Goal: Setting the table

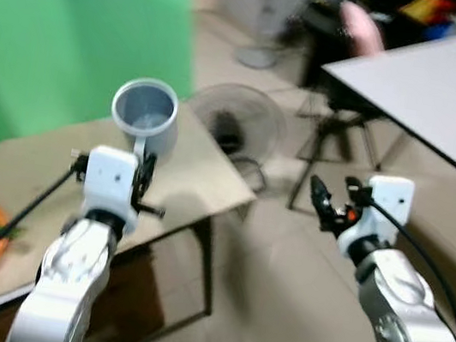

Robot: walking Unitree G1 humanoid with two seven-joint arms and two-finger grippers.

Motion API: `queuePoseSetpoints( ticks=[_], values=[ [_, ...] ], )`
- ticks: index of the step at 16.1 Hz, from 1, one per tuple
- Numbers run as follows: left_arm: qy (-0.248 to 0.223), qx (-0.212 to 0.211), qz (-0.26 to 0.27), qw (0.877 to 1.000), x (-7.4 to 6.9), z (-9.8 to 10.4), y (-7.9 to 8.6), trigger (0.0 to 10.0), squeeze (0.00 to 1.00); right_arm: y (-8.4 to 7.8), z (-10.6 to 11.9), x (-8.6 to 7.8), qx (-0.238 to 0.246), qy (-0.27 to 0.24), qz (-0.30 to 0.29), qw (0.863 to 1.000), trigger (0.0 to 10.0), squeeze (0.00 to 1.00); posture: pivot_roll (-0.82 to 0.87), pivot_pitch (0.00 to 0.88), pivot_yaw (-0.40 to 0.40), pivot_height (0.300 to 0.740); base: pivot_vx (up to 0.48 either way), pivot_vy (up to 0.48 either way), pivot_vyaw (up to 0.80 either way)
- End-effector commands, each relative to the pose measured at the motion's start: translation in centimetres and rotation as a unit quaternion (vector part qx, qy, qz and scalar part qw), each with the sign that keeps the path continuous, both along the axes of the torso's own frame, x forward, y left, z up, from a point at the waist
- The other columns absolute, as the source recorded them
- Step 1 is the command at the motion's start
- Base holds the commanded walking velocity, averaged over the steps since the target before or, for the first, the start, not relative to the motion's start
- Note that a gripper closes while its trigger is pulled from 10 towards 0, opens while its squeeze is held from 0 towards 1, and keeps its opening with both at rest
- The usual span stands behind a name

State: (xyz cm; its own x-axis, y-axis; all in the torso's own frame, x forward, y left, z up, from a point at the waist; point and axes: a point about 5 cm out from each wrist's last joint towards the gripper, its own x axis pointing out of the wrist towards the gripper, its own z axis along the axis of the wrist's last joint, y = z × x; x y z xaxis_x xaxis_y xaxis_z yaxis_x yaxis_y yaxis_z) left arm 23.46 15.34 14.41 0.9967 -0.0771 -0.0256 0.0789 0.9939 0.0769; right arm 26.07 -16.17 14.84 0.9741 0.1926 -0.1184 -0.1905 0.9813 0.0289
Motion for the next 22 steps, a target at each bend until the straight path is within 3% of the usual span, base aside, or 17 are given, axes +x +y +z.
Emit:
queuePoseSetpoints(
  ticks=[1, 4, 7, 11, 14, 19, 22],
  values=[
    [-0.016, -0.013, 0.008, 1.000, -0.3, 0.8, 0.0, 10.0, 0.00, 0.0, 0.0, 0.1, -0.003, 0.003, 0.010, 1.000, 10.0, 0.00, -0.10, 0.001, 0.043, 0.740, 0.000, 0.000, -0.78],
    [-0.009, -0.005, 0.004, 1.000, -1.0, 0.5, -0.4, 10.0, 0.00, 0.3, 0.1, 0.2, -0.007, 0.004, 0.015, 1.000, 10.0, 0.00, -0.11, 0.007, 0.034, 0.740, 0.000, 0.000, -0.79],
    [-0.002, 0.006, -0.013, 1.000, -1.2, 0.2, -1.2, 10.0, 0.00, -0.5, -0.5, 0.0, -0.014, 0.014, 0.005, 1.000, 10.0, 0.00, -0.09, 0.007, 0.029, 0.740, 0.000, 0.000, -0.79],
    [-0.001, -0.003, 0.009, 1.000, -1.6, 0.0, -0.2, 10.0, 0.00, -0.2, -0.3, 0.5, -0.016, 0.010, -0.009, 1.000, 10.0, 0.00, -0.10, 0.004, 0.032, 0.740, 0.000, 0.000, -0.78],
    [-0.006, 0.002, 0.032, 0.999, -1.3, 0.4, 0.4, 10.0, 0.00, -0.3, -0.1, 0.0, -0.025, 0.009, -0.005, 1.000, 10.0, 0.00, -0.10, 0.009, 0.039, 0.740, 0.000, 0.000, -0.79],
    [-0.006, -0.001, 0.027, 1.000, -0.9, 0.3, -0.3, 10.0, 0.00, -1.0, -0.1, 0.2, -0.034, 0.014, -0.026, 0.999, 10.0, 0.00, -0.11, 0.018, 0.041, 0.740, 0.000, -0.413, -0.78],
    [-0.010, -0.011, 0.027, 1.000, -0.9, 0.4, -0.4, 10.0, 0.00, -1.6, 0.0, 0.1, -0.053, 0.008, -0.036, 0.998, 10.0, 0.00, -0.11, 0.020, 0.039, 0.740, 0.000, 0.000, -0.71]
  ],
)
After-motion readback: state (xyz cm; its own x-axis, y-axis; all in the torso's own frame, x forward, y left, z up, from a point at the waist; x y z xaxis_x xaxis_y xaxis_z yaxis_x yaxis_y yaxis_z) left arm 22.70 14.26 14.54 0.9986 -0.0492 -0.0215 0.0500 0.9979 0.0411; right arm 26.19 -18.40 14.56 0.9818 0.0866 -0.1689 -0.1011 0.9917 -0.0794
